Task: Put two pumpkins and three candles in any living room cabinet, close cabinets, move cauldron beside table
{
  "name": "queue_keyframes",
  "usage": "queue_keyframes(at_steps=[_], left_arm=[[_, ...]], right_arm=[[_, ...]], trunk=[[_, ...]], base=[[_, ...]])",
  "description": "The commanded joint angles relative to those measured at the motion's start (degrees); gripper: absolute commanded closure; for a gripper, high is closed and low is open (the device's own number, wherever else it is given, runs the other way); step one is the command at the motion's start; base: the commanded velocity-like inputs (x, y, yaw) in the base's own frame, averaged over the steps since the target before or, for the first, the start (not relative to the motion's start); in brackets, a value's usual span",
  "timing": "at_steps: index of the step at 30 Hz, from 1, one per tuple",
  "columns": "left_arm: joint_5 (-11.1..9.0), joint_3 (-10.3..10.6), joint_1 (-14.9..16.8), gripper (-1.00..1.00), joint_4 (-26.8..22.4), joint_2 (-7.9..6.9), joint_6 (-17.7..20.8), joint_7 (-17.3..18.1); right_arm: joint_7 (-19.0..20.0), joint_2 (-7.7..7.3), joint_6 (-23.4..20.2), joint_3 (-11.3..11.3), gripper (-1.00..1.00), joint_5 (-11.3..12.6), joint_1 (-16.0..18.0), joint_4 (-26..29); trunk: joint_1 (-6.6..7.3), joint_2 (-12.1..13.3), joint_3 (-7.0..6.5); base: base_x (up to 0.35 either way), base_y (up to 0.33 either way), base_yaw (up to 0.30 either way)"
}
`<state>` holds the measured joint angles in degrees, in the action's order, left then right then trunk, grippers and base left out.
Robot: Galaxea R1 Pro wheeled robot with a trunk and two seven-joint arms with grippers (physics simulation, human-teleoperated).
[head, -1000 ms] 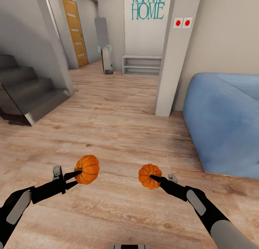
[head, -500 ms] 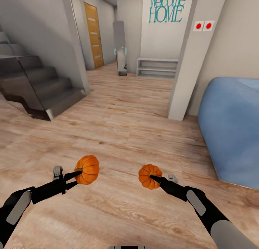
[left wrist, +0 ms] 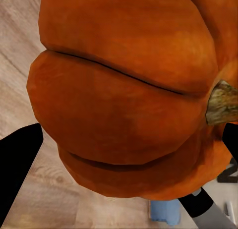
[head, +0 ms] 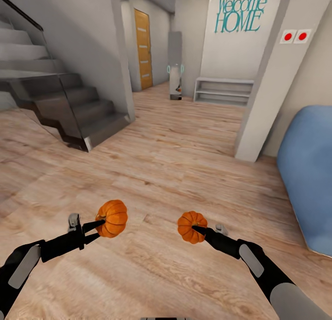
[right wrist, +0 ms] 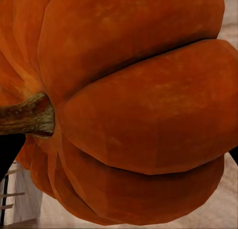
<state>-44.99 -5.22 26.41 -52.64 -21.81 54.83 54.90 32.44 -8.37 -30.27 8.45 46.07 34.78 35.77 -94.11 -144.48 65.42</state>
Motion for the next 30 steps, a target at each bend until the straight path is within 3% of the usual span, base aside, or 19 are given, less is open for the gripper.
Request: queue_keyframes(at_steps=[1, 27, 30], left_arm=[[-0.6, -0.1, 0.1, 1.0, 0.0, 0.01, 0.5, 0.1], [-0.6, -0.3, 0.1, 1.0, 0.0, 0.01, 0.5, 0.2], [-0.6, -0.3, 0.0, 1.0, 0.0, 0.01, 0.5, 0.2]], right_arm=[[-0.2, -0.06, -0.3, 0.2, 1.0, 0.8, 0.0, 0.1], [-0.2, -0.11, -0.3, 0.2, 1.0, 0.8, 0.0, 0.0], [-0.2, -0.1, -0.3, 0.2, 1.0, 0.8, 0.0, 0.0]], trunk=[[0.02, 0.0, -0.02], [0.02, 0.0, -1.48], [0.09, 0.0, -2.31]], base=[[0.0, 0.004, 0.242], [0.0, 0.0, 0.244], [0.0, 0.0, 0.245]])
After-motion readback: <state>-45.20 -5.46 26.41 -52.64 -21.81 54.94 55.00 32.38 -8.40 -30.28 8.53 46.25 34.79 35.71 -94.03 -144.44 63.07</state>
